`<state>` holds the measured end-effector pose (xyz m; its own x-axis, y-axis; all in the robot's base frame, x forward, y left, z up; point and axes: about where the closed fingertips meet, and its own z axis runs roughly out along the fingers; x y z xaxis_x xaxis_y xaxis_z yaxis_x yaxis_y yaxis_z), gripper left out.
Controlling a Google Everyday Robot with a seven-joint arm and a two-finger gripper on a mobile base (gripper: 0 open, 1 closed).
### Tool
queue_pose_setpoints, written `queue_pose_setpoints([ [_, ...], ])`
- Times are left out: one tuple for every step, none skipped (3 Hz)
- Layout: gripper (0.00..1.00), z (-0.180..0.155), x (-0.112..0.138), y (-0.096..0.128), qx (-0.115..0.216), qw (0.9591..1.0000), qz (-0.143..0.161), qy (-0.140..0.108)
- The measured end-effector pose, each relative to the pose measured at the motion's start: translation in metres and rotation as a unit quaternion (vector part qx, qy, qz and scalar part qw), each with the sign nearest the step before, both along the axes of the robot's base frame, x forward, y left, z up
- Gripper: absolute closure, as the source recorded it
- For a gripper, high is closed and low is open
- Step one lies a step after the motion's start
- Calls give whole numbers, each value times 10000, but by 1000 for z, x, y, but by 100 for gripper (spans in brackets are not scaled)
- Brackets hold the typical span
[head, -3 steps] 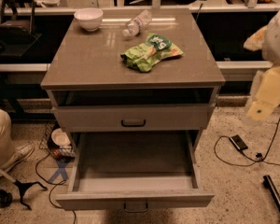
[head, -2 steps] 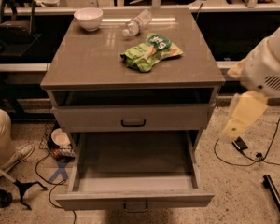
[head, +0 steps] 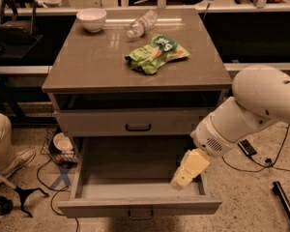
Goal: Close middle drawer
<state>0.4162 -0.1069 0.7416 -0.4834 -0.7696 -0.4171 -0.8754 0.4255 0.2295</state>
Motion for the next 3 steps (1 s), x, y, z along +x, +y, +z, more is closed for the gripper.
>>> queue_pose_setpoints([
  [0, -8, -2, 0, -8, 10000, -55, 81],
  [0, -73, -12, -9, -256, 9962, -468, 686],
  [0, -144, -28, -25, -271, 9862, -999, 1290],
])
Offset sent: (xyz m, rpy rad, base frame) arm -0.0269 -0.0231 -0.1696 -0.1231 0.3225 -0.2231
